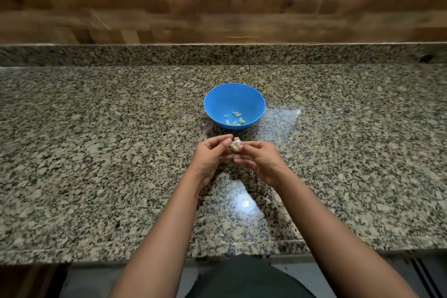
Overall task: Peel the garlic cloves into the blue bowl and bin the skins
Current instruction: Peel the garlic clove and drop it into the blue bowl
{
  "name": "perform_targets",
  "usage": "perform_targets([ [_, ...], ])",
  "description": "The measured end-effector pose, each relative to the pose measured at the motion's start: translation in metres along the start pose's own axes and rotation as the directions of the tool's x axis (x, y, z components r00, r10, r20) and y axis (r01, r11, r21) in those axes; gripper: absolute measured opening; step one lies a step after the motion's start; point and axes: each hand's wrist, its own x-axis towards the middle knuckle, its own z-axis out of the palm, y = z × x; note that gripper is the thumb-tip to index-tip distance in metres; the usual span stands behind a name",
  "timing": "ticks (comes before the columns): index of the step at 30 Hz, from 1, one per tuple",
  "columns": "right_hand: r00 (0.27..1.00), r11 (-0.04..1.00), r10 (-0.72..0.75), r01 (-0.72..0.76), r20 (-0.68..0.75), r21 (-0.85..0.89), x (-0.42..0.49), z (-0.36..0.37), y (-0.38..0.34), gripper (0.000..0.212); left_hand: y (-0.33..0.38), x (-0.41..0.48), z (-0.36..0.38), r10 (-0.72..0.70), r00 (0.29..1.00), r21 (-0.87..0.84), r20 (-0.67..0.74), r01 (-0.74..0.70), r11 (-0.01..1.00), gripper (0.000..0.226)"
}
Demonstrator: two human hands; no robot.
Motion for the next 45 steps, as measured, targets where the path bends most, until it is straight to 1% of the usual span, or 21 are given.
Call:
perform_targets([
  [2, 0.998, 0.994, 0.051, -0.055, 0.039, 0.097, -0.002, -0.002, -0.004, 0.014, 0.001, -0.001, -0.004, -0.027, 0.996, 0.021, 0.088, 0.025, 0.999, 0.021],
  [4, 0.995, 0.988, 0.08, -0.088, 0.066, 0.127, -0.005, -0.002, -0.007, 0.013, 0.002, -0.003, -0.007, -0.052, 0.986, 0.036, 0.161, 0.047, 0.998, 0.025],
  [6, 0.992, 0.98, 0.108, -0.118, 0.071, 0.158, -0.008, -0.001, -0.009, 0.011, 0.003, -0.004, -0.007, -0.066, 0.977, -0.01, 0.202, 0.069, 0.998, 0.022],
  [8, 0.987, 0.97, 0.136, -0.149, 0.082, 0.189, -0.011, 0.0, -0.011, 0.012, 0.004, -0.006, -0.004, -0.08, 0.972, -0.074, 0.219, 0.099, 0.992, 0.016],
  [11, 0.978, 0.959, 0.172, -0.194, 0.12, 0.205, -0.011, -0.003, -0.013, 0.013, 0.004, -0.008, -0.002, -0.097, 0.979, -0.148, 0.181, 0.124, 0.981, 0.011],
  [13, 0.981, 0.979, 0.147, -0.162, 0.125, 0.12, -0.012, -0.005, -0.014, 0.011, 0.002, -0.008, -0.001, -0.086, 0.986, -0.179, 0.145, 0.111, 0.978, 0.008],
  [16, 0.993, 0.998, 0.043, -0.037, 0.109, -0.06, -0.014, -0.005, -0.013, 0.008, 0.0, -0.006, 0.0, -0.075, 0.992, -0.159, 0.097, 0.09, 0.983, 0.007],
  [19, 0.995, 0.963, -0.075, 0.09, 0.069, -0.252, -0.014, -0.003, -0.011, 0.005, -0.001, -0.003, 0.002, -0.056, 0.997, -0.065, 0.044, 0.059, 0.996, 0.008],
  [23, 0.981, 0.903, -0.187, 0.189, 0.044, -0.385, -0.012, 0.0, -0.008, 0.006, 0.0, -0.001, 0.003, -0.03, 0.999, -0.001, 0.026, 0.03, 1.0, 0.007],
  [25, 0.963, 0.84, -0.265, 0.25, 0.036, -0.481, -0.011, 0.001, -0.005, 0.007, 0.002, -0.002, 0.004, -0.028, 0.999, -0.001, 0.02, 0.028, 1.0, 0.006],
  [27, 0.924, 0.713, -0.382, 0.308, 0.019, -0.63, -0.007, 0.003, 0.001, 0.012, 0.003, -0.001, 0.005, -0.029, 1.0, -0.005, 0.006, 0.029, 1.0, 0.005],
  [29, 0.886, 0.616, -0.464, 0.323, 0.001, -0.719, -0.006, 0.006, 0.004, 0.015, 0.003, 0.0, 0.007, -0.038, 0.999, -0.005, -0.008, 0.038, 0.999, 0.006],
  [31, 0.863, 0.551, -0.505, 0.318, -0.006, -0.772, -0.005, 0.009, 0.007, 0.017, 0.002, 0.002, 0.007, -0.033, 0.999, 0.014, -0.021, 0.034, 0.999, 0.006],
  [33, 0.857, 0.522, -0.515, 0.311, -0.003, -0.795, -0.004, 0.009, 0.008, 0.016, 0.0, 0.002, 0.006, -0.033, 0.999, 0.048, -0.028, 0.034, 0.998, 0.006],
  [37, 0.868, 0.514, -0.496, 0.3, 0.006, -0.804, -0.001, 0.005, 0.011, 0.011, -0.002, 0.001, 0.005, -0.062, 0.998, 0.028, -0.011, 0.063, 0.998, 0.009],
  [39, 0.869, 0.53, -0.495, 0.303, 0.001, -0.792, -0.001, 0.003, 0.012, 0.01, -0.003, 0.001, 0.005, -0.071, 0.997, 0.02, -0.008, 0.072, 0.997, 0.011],
  [40, 0.874, 0.559, -0.485, 0.308, -0.002, -0.77, -0.002, 0.003, 0.012, 0.011, -0.002, 0.001, 0.005, -0.075, 0.997, 0.007, -0.009, 0.075, 0.997, 0.01],
  [42, 0.904, 0.657, -0.428, 0.306, -0.006, -0.689, 0.0, 0.002, 0.012, 0.012, 0.0, 0.001, 0.005, -0.087, 0.996, -0.041, -0.002, 0.086, 0.995, 0.007],
  [45, 0.942, 0.78, -0.333, 0.256, -0.033, -0.572, 0.0, 0.0, 0.008, 0.009, 0.002, 0.0, 0.004, -0.09, 0.996, -0.078, 0.007, 0.09, 0.993, 0.007],
])
